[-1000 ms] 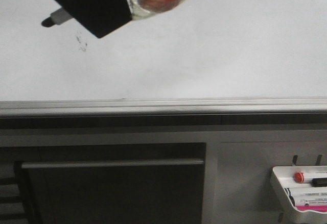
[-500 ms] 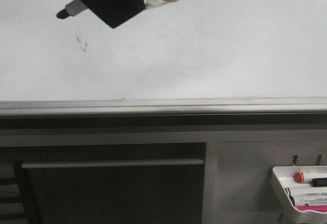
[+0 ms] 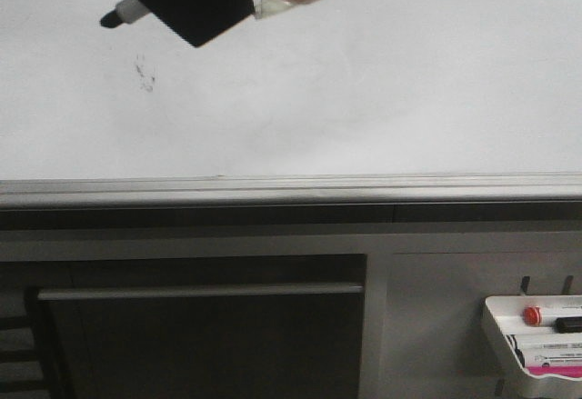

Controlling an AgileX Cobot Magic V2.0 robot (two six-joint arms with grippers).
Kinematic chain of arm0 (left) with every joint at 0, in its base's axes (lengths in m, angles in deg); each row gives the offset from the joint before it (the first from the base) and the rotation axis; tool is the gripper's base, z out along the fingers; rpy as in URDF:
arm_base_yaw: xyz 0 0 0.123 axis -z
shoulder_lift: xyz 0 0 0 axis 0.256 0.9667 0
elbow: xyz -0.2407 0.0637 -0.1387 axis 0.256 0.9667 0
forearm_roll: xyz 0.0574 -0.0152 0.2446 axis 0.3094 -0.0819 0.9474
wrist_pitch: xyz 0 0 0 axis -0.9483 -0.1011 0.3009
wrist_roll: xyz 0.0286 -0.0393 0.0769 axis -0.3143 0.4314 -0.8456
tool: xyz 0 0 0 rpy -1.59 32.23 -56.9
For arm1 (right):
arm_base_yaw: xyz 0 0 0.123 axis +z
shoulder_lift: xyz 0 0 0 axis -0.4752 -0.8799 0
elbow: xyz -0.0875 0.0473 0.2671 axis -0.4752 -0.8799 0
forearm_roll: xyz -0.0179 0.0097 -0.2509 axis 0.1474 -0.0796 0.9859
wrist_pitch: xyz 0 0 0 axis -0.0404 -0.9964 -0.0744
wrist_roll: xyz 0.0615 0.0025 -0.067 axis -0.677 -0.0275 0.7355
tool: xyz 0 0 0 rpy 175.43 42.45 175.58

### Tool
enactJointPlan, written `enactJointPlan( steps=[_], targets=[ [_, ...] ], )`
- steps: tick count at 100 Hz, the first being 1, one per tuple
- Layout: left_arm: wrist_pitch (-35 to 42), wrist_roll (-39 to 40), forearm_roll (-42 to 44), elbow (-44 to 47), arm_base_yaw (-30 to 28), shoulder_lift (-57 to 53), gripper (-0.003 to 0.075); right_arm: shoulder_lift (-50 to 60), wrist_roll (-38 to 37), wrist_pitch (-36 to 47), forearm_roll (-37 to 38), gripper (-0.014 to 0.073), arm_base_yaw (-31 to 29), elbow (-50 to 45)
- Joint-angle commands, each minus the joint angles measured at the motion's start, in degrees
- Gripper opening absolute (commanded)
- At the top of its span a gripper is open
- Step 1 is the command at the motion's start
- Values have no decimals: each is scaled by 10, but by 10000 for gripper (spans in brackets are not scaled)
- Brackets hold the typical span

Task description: Write number 2 on whiteboard

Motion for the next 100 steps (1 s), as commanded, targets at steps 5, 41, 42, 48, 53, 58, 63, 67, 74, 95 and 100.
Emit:
enactJointPlan(
  steps=[5, 41, 42, 48, 53, 58, 63, 67, 74, 95, 100],
  targets=[
    [29, 8, -2, -21, 3, -47, 489, 34, -26, 25, 12, 4, 2, 19],
    [-7, 141, 72, -11, 3, -189, 494, 136, -319, 30, 210, 4, 0, 18],
    [-7, 141, 72, -9, 3, -189, 494, 139, -336, 30, 217, 4, 0, 18],
    [-7, 180, 92, 5, 3, -223, 494, 167, -394, 36, 241, 4, 0, 12],
    [-6, 212, 107, 25, 3, -255, 494, 192, -434, 49, 258, 4, 0, -2],
    [-3, 245, 121, 47, 3, -284, 494, 221, -471, 65, 270, 4, 0, -22],
    [0, 277, 135, 71, 3, -307, 494, 250, -502, 78, 283, 4, 0, -49],
    [5, 307, 147, 93, 3, -334, 494, 274, -507, 87, 289, 4, 0, -67],
    [20, 346, 165, 128, 3, -370, 494, 308, -507, 95, 294, 4, 0, -101],
    [73, 396, 220, 205, 3, -432, 494, 373, -507, 29, 294, 4, 0, -154],
    [73, 396, 227, 211, 3, -432, 494, 378, -507, 9, 294, 4, 0, -156]
  ],
)
